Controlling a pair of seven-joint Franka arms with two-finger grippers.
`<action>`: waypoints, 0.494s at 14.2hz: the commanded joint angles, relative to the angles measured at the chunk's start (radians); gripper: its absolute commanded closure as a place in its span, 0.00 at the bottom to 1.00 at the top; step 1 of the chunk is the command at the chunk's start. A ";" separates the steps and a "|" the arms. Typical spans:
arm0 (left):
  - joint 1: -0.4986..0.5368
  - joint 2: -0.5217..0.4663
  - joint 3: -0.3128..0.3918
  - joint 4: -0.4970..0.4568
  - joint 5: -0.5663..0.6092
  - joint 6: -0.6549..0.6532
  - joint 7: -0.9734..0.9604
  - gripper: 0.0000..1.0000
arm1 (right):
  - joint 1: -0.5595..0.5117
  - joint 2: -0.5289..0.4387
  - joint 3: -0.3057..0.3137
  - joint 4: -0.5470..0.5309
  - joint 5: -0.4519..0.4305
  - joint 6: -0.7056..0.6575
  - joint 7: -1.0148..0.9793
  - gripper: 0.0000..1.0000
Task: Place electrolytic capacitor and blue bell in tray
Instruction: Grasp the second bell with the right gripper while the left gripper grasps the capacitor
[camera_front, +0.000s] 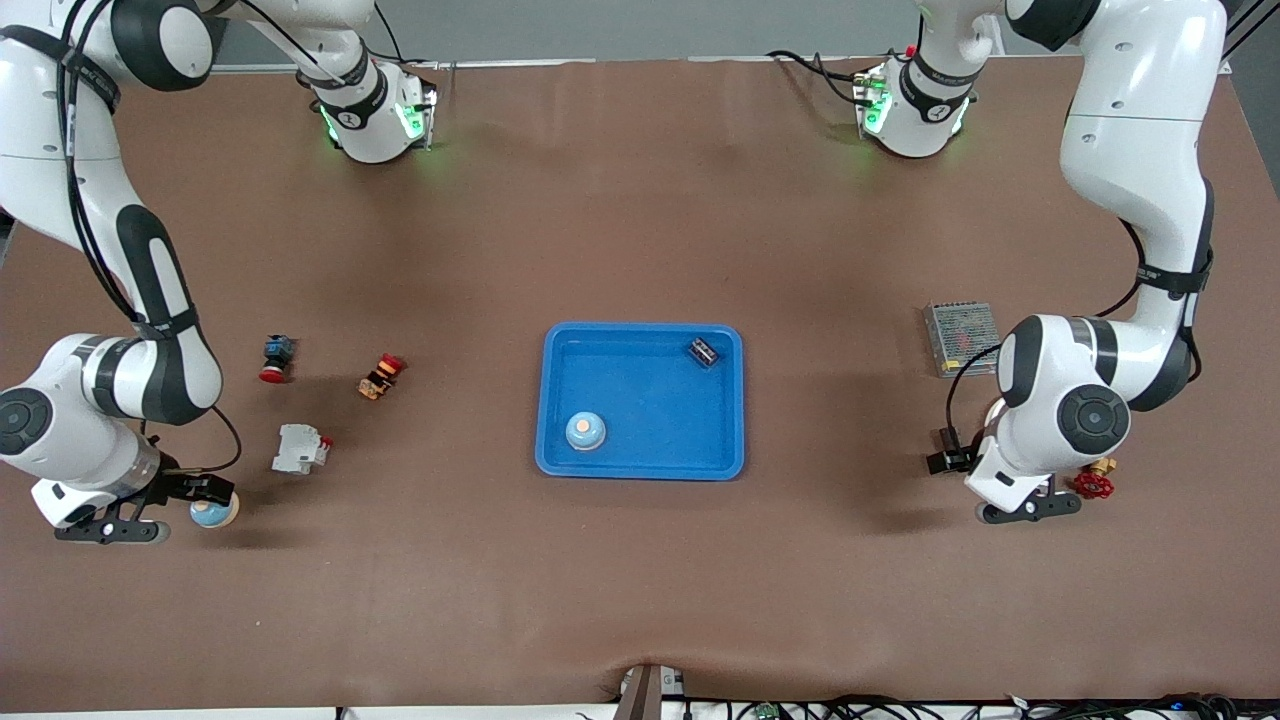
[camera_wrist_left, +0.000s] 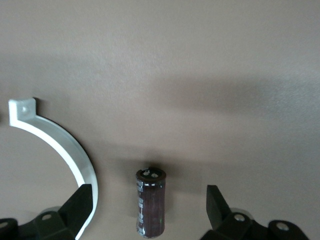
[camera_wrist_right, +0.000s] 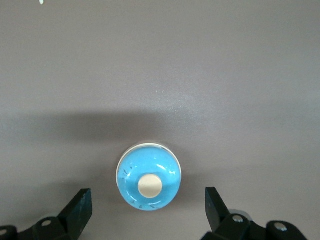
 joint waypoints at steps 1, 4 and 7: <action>0.008 -0.030 -0.009 -0.064 -0.012 0.046 -0.016 0.00 | -0.017 0.008 0.021 -0.014 0.053 0.018 -0.023 0.00; 0.010 -0.030 -0.007 -0.105 -0.012 0.088 -0.018 0.00 | -0.018 0.036 0.019 -0.008 0.053 0.061 -0.021 0.00; 0.010 -0.030 -0.007 -0.127 -0.012 0.105 -0.036 0.00 | -0.020 0.067 0.019 0.015 0.052 0.081 -0.029 0.00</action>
